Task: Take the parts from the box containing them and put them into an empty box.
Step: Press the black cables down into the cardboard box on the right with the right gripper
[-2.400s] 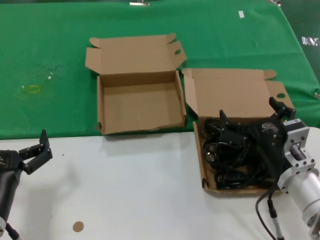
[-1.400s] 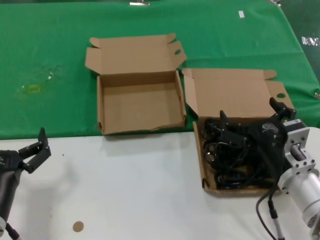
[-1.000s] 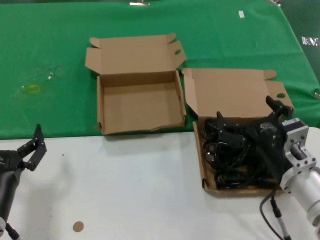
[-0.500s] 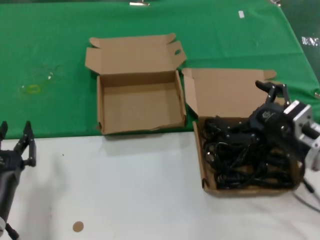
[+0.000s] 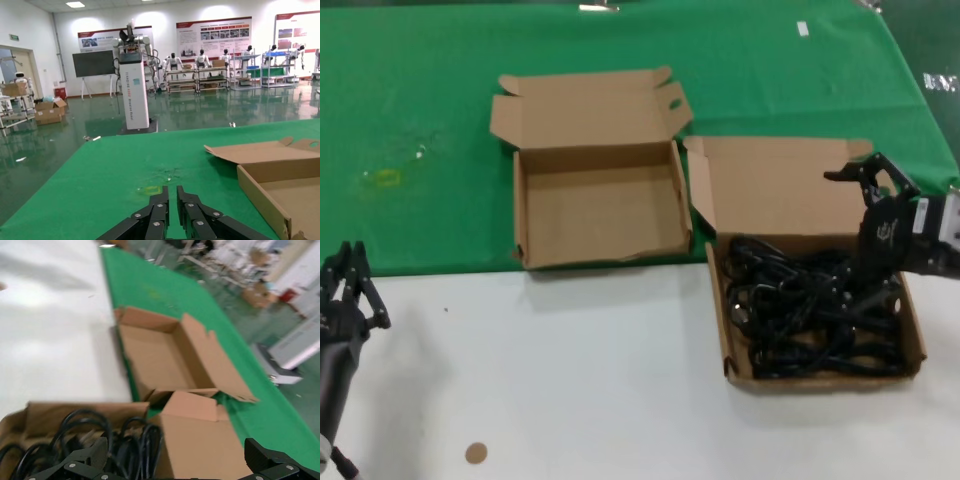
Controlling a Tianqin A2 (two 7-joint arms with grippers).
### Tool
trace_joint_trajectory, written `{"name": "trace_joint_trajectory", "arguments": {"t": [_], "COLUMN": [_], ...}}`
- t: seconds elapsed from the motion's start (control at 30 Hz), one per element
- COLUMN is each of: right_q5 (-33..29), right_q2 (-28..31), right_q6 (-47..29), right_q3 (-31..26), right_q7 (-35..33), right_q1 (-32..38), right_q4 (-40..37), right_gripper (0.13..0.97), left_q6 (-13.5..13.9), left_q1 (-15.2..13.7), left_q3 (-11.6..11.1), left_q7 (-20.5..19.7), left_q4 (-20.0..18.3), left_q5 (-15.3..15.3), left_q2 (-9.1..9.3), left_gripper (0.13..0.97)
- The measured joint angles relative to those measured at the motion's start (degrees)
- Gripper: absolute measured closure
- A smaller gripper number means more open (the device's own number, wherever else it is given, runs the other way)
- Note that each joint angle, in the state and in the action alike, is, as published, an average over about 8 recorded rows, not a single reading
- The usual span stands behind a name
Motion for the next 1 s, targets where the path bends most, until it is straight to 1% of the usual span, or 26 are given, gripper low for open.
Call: {"name": "trace_joint_trajectory", "arguments": {"t": [0.1,0.3,0.47,0.63,0.83,1.0], "right_q5": [-1.87,-5.71,-8.49,-11.05,-13.15,-14.46], "right_q2": [1.08,1.85,1.18,-1.05,-4.45,-6.10], "right_q6": [-5.36,-14.31,-19.49,-21.57,-21.32,-21.45], "right_q3": [-2.18,-6.37,-9.18,-11.19,-12.44,-13.33], "right_q7": [-2.13,-5.41,-7.79,-10.37,-13.96,-15.40], "right_q1": [4.16,10.88,14.70,18.19,21.46,22.86], "right_q4": [-2.11,-5.14,-7.65,-11.54,-16.58,-19.07], "right_gripper": [0.129,0.129,0.129,0.129,0.138,0.153], "left_q6": [0.00,0.00,0.00,0.00,0.00,0.00], "left_q1": [0.00,0.00,0.00,0.00,0.00,0.00], "left_q3": [0.00,0.00,0.00,0.00,0.00,0.00], "left_q7": [0.00,0.00,0.00,0.00,0.00,0.00], "left_q4": [0.00,0.00,0.00,0.00,0.00,0.00], "left_q5": [0.00,0.00,0.00,0.00,0.00,0.00], "left_q2": [0.00,0.00,0.00,0.00,0.00,0.00], "left_gripper": [0.918,0.925,0.942,0.945,0.945,0.945]}}
